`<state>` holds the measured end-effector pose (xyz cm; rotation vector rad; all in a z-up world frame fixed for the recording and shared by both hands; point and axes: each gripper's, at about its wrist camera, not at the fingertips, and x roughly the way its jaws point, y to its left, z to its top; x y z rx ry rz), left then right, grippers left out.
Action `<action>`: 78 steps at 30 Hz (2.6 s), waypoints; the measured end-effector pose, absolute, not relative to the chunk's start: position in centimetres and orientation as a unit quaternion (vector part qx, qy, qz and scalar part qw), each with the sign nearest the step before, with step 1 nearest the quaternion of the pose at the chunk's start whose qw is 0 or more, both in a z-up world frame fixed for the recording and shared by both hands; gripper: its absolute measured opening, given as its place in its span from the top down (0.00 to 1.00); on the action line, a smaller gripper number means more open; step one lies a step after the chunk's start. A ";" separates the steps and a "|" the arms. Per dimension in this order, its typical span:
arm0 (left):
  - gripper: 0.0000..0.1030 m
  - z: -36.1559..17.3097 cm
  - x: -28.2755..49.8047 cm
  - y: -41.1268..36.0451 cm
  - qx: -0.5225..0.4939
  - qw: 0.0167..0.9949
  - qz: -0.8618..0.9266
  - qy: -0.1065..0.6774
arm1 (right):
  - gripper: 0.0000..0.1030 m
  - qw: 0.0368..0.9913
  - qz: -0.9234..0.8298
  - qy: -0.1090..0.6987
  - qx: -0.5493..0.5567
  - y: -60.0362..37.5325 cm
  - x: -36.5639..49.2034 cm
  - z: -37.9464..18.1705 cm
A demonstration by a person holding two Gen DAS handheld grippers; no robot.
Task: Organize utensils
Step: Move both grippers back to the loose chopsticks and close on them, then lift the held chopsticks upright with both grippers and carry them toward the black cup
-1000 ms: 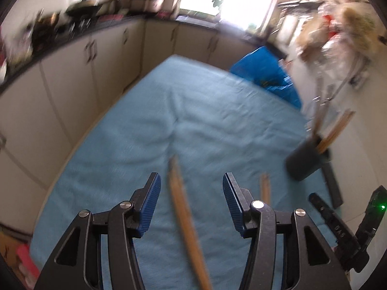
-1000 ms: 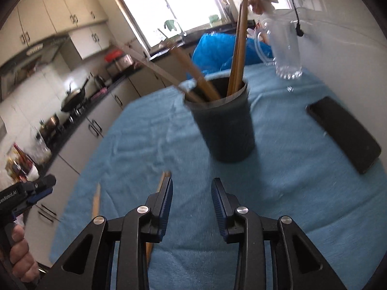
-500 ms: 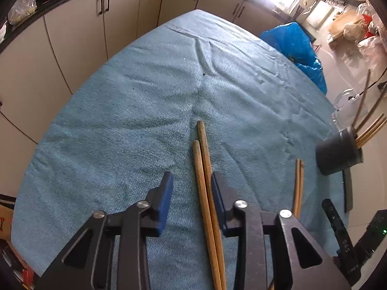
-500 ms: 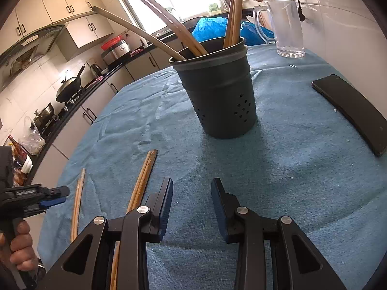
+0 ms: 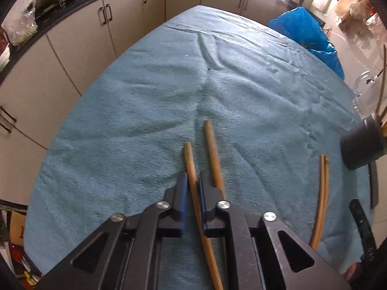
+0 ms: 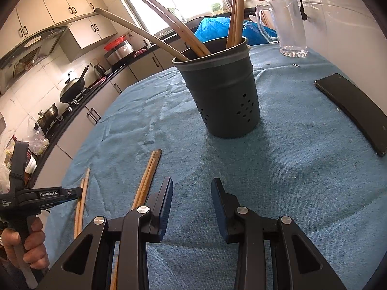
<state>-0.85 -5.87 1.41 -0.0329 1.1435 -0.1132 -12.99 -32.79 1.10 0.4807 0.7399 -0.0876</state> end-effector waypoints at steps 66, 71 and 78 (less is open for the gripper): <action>0.94 14.8 -7.9 -1.6 -0.059 0.927 -0.140 0.343 | 0.94 0.963 0.028 0.233 0.134 -24.4 -13.0 16.1; 0.94 16.0 -8.7 -2.0 -0.057 0.931 -0.141 0.332 | 0.94 0.968 0.019 0.215 0.129 -24.3 -14.0 16.4; 0.94 16.4 -9.2 -1.8 -0.056 0.933 -0.136 0.330 | 0.94 0.968 0.019 0.207 0.138 -25.3 -14.8 17.1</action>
